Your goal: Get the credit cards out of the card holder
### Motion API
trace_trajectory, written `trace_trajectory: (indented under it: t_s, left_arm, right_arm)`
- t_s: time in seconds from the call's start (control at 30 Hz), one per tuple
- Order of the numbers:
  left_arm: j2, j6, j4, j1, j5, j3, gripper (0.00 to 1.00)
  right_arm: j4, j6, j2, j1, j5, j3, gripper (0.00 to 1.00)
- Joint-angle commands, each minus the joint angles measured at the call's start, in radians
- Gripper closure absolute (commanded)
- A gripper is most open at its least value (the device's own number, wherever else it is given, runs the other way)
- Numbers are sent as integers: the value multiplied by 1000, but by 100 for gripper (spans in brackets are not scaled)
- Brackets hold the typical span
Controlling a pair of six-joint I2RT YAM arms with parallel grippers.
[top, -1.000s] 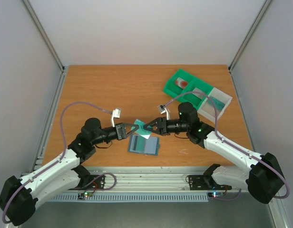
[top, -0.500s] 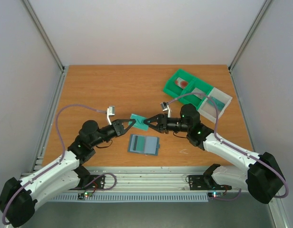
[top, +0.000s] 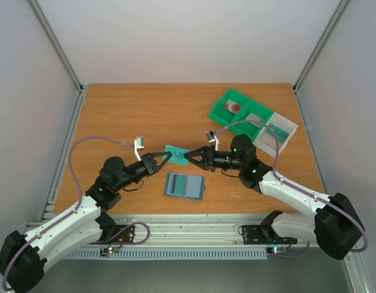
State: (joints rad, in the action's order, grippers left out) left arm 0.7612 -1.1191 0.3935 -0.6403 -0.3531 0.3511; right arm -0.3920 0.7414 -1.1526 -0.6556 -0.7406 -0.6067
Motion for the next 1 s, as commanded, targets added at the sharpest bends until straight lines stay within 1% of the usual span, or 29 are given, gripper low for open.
trace_trajectory:
  t_s: [0.0,0.2,0.3,0.43,0.47,0.5,0.57,0.6,0.63,0.7,0.77,0.83,0.93,0.97]
  left_arm:
    - [-12,5,53,4,35,-16,100]
    - [-24,6,42,4,52,-24,100]
    - [-14,-2,43,4,52,-21,100]
    - [-1,-2,53,4,39,-17,99]
    - [0,-2,51,4,39,-17,97]
    - [-1,-2,47,4,39,-17,92]
    - [-5,1,33,4,39,-13,77]
    - [-10,6,15,4,39,-9,65]
    - [-16,10,-6,4,41,-4,56]
    - [-29,23,-60,4,49,8,40]
    - [-47,43,-117,4,64,19,30]
    - [-68,60,-175,4,78,28,20]
    - [-101,94,-269,4,101,44,2]
    - [-110,102,-296,4,105,48,1]
  right_arm:
    - [-82,35,-8,-4,-7,17,84]
    - [-91,44,-8,-4,-1,24,87]
    - [-120,59,-9,-4,0,29,98]
    - [-106,46,-3,-4,2,20,99]
    - [-97,40,-3,-4,3,18,99]
    - [-91,35,-1,-4,3,16,99]
    - [-92,39,-1,-3,2,20,99]
    - [-100,42,-1,-4,-3,22,99]
    - [-104,43,-1,-4,-7,22,99]
    - [-94,39,5,-4,-9,23,99]
    - [-55,17,11,-3,-8,17,99]
    - [23,-23,20,1,-2,3,99]
    - [131,-84,40,17,14,-25,99]
    - [167,-105,47,24,15,-39,99]
